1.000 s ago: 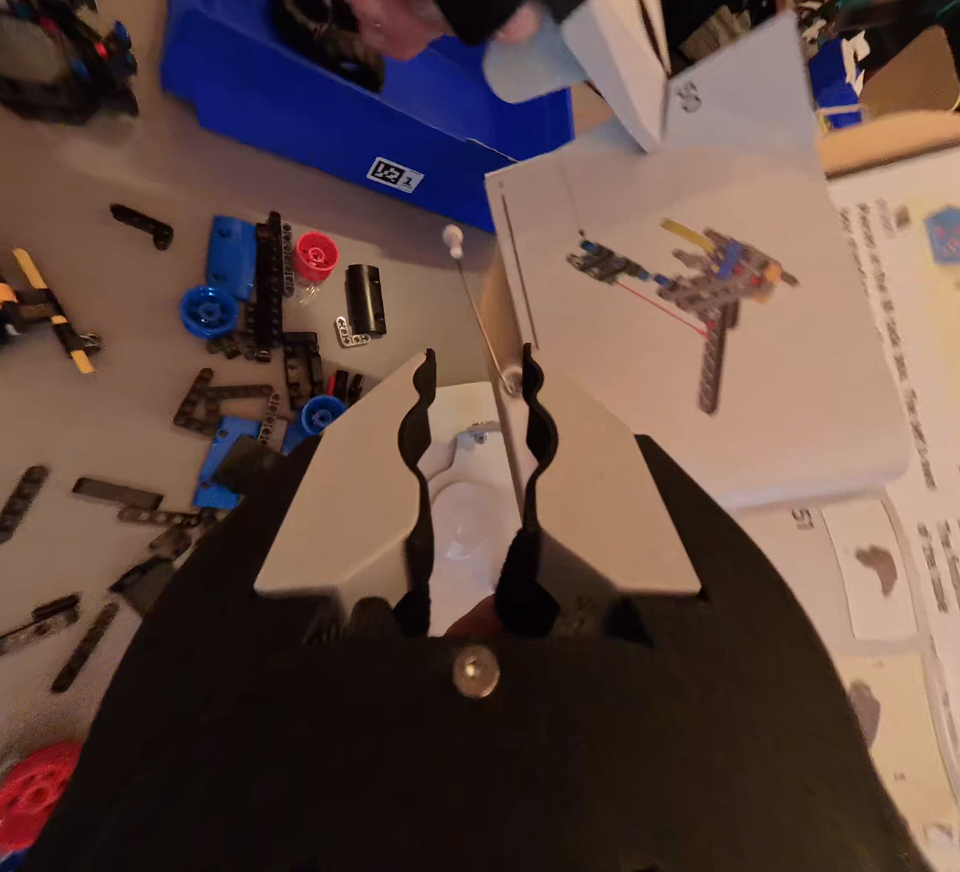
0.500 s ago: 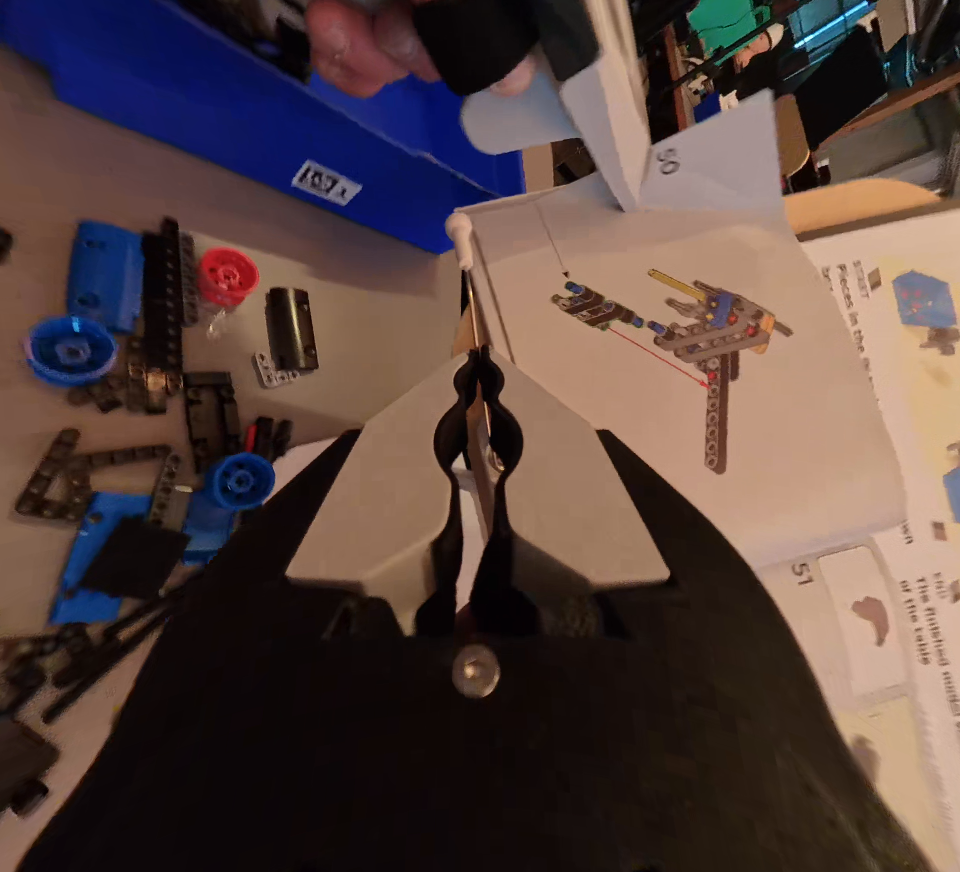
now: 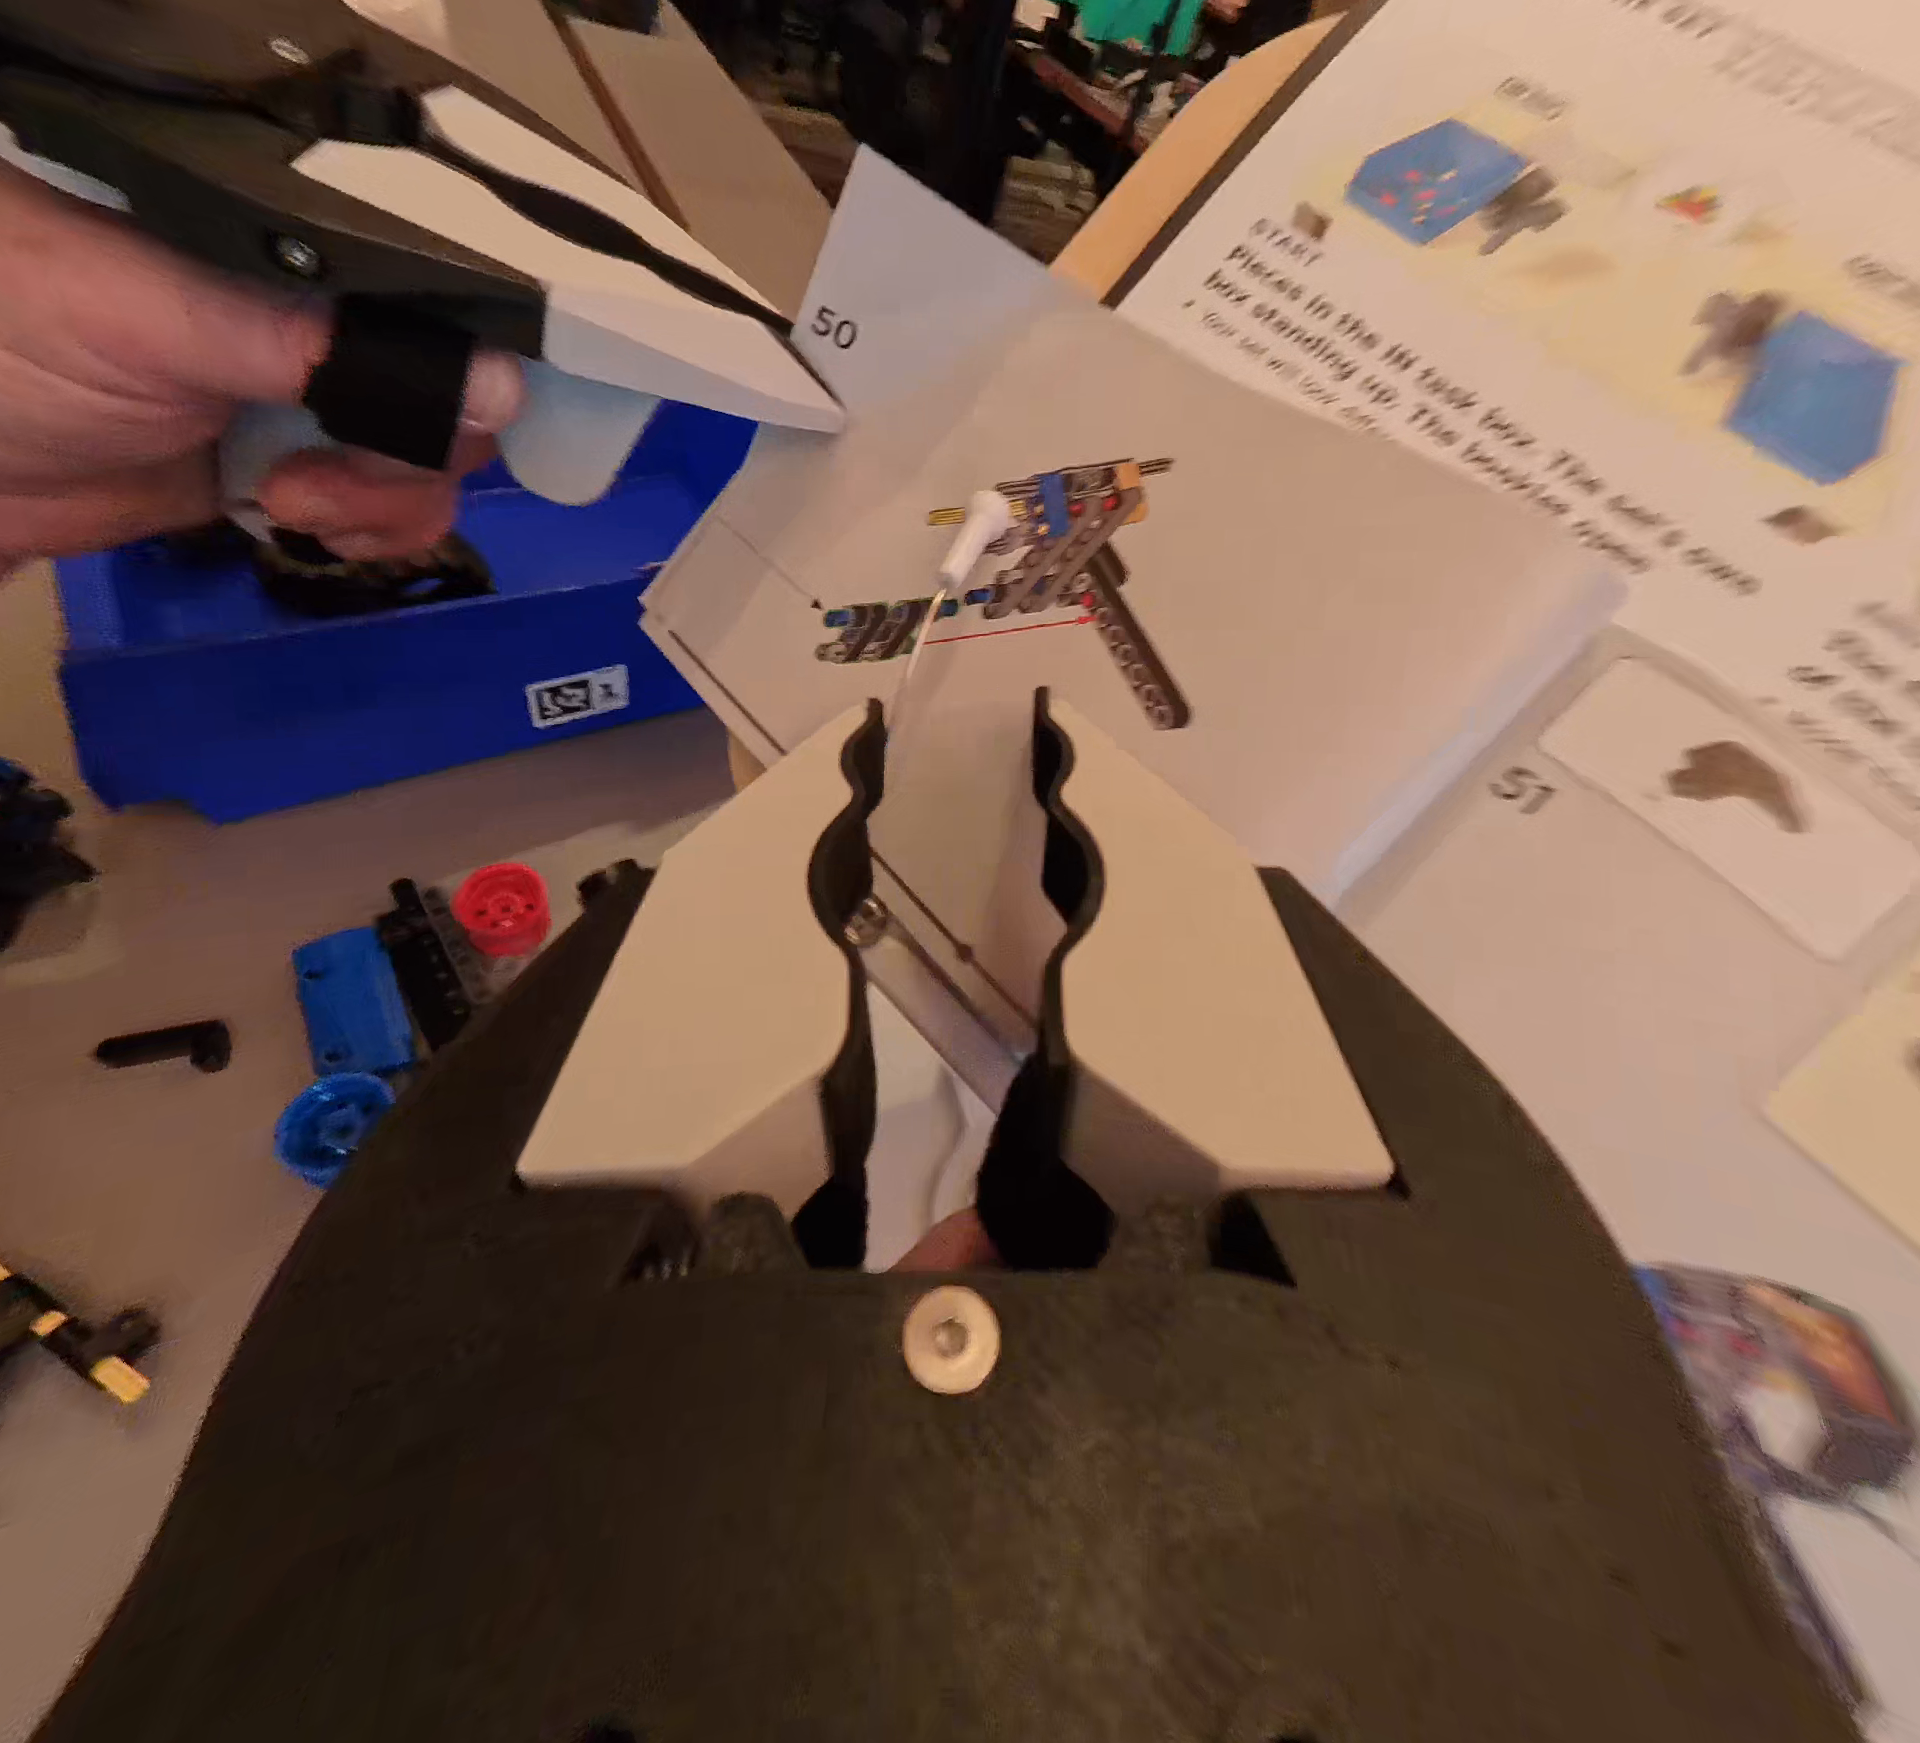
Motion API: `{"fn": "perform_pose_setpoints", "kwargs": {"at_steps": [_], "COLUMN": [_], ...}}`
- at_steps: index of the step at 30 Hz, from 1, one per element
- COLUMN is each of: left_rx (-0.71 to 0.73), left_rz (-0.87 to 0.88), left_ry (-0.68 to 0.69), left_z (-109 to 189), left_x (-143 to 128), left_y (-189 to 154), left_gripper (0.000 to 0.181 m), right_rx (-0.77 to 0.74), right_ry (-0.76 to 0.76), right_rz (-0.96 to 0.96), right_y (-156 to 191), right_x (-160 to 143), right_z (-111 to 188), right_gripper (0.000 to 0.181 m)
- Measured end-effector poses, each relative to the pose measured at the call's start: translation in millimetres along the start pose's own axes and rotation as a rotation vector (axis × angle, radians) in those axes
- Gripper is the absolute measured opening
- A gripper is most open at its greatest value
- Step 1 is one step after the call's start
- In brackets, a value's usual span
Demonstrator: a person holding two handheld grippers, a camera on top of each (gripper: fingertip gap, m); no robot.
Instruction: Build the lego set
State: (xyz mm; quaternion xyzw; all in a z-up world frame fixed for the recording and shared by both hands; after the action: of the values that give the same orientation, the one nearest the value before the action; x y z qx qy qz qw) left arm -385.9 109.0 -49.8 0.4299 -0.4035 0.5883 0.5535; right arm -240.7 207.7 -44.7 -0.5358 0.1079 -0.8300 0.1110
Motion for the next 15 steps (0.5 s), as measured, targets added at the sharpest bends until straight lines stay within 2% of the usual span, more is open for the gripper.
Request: {"fn": "perform_pose_setpoints", "kwargs": {"at_steps": [3,5,11,15], "left_rx": [0.094,0.138,0.158,0.206], "left_rz": [-0.042,-0.071,-0.192,-0.359], "left_ry": [0.020,0.008,-0.040,0.051], "left_z": [15,31,83,117], "left_x": [10,21,54,48], "left_y": [3,1,-25,-38], "left_gripper": [0.026,0.034,0.040,0.042], "right_rx": [-0.073,-0.071,-0.070,-0.028], "right_ry": [0.043,0.090,0.206,0.201], "right_rz": [0.095,0.165,0.383,0.378], "right_y": [0,9,54,87], "right_x": [8,10,4,-3], "right_z": [22,37,84,114], "right_gripper": [0.030,0.029,0.027,0.028]}}
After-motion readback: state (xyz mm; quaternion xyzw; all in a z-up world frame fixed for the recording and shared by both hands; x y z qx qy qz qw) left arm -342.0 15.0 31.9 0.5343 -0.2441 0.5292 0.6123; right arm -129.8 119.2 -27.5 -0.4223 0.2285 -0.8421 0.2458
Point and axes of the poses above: each gripper's, where its closed fingertips meet, z back along the fingers, x out of its top, y = z × x across the jaws, the point moved 7 cm from there along z, back along the fingers, and after that the axes turned 7 degrees about y, right-handed, at the moved point
